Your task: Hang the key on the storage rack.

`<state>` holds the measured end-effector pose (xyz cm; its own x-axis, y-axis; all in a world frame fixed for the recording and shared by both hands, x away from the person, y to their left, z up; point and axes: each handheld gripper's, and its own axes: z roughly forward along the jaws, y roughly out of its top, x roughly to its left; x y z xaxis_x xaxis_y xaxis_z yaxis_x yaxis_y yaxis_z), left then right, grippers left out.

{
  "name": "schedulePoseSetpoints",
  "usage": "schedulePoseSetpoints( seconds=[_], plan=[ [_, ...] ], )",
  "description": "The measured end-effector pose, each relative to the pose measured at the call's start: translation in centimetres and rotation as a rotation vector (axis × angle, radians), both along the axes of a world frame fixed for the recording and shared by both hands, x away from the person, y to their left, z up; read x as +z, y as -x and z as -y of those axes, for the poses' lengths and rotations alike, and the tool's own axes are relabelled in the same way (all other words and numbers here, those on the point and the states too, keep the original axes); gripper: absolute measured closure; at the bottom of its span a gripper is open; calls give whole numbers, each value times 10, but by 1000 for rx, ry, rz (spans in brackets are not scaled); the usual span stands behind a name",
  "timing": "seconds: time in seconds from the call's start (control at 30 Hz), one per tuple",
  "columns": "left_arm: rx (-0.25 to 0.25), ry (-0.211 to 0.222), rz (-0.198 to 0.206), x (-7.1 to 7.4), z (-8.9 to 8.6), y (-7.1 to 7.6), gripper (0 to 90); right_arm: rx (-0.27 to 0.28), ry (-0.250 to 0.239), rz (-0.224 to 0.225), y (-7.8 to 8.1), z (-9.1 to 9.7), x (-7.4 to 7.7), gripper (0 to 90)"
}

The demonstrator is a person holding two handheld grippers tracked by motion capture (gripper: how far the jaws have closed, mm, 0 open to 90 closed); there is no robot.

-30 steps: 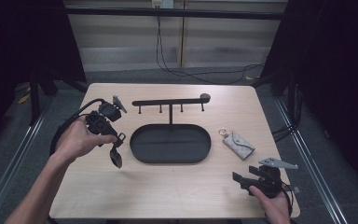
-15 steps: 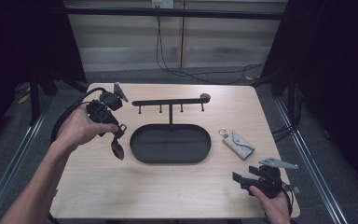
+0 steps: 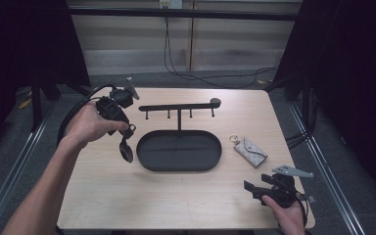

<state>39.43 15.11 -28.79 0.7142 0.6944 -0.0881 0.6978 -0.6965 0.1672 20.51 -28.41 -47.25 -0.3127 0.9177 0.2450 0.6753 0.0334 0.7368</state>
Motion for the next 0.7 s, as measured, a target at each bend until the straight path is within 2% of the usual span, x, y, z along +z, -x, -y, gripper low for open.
schedulePoseSetpoints(
  seconds=[0.2,0.53,0.7],
  plan=[
    [-1,-13,0,6,11,-8,708,11,1,2,0,0,0,171],
    [38,-14,-21,2,21,-24,708,26,2,5,0,-2,0,159],
    [39,-18,-25,-1,27,-29,708,25,-1,5,0,-1,0,159]
  ],
)
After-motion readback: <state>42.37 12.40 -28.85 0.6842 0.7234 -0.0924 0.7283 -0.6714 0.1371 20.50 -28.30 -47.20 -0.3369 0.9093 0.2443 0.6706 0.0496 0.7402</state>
